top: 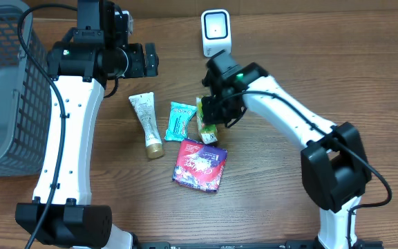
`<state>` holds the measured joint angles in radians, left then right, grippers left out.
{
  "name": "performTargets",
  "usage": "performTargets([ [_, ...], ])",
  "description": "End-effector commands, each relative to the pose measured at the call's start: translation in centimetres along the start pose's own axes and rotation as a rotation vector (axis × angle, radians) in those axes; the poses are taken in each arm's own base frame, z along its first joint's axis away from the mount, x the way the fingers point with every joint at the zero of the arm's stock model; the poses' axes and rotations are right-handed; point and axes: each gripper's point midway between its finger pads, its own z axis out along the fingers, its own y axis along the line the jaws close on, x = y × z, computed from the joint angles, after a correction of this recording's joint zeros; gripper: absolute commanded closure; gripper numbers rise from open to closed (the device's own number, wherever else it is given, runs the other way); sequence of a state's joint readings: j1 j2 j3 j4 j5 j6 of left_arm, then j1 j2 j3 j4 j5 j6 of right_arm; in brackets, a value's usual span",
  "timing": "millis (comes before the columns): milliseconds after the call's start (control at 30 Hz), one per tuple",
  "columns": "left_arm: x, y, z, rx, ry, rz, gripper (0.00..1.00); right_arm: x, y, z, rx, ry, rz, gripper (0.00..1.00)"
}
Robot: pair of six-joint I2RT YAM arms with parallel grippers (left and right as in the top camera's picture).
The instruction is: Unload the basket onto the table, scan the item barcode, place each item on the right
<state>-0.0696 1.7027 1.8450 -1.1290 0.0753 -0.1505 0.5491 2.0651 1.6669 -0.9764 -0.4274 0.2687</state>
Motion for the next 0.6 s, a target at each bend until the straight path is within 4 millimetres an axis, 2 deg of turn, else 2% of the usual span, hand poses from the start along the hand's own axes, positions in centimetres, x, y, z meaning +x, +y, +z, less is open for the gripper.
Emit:
performTargets([
  [0,-0.1,0.2,0.2,0.005,0.001,0.012,0.01,1.6,0.5,-0.4,-0.247,0.065,0.052,0.96],
  [200,-0.1,0.2,0.2,0.005,0.001,0.012,0.00,2.4,-5.1,0.2,-0.287,0.063,0.209,0.94],
  [267,-0.2,0.2,0.2,0.005,0.000,0.012,0.00,2.7,-7.3,-0.1,-0.272,0.060,0.266,0.73],
  [300,-0.1,0.2,0.2,0.005,0.001,0.012,0.00,2.8,-8.2,-0.2,-0.252,0.059,0.289,0.59],
  [333,-0.2,0.2,0.2,0.005,0.000,0.012,0.00,3.0,-9.4,-0.4,-0.217,0.059,0.313,0.51],
  [400,-0.2,0.2,0.2,0.005,0.000,0.012,0.00,3.5,-12.6,-0.8,-0.097,0.055,0.367,0.44],
  [467,-0.2,0.2,0.2,0.005,0.000,0.012,0.00,3.9,-15.4,-1.6,0.013,0.050,0.410,0.41],
  [567,-0.1,0.2,0.2,0.005,0.001,0.012,0.00,3.8,-16.9,-2.8,0.071,0.045,0.398,0.37],
])
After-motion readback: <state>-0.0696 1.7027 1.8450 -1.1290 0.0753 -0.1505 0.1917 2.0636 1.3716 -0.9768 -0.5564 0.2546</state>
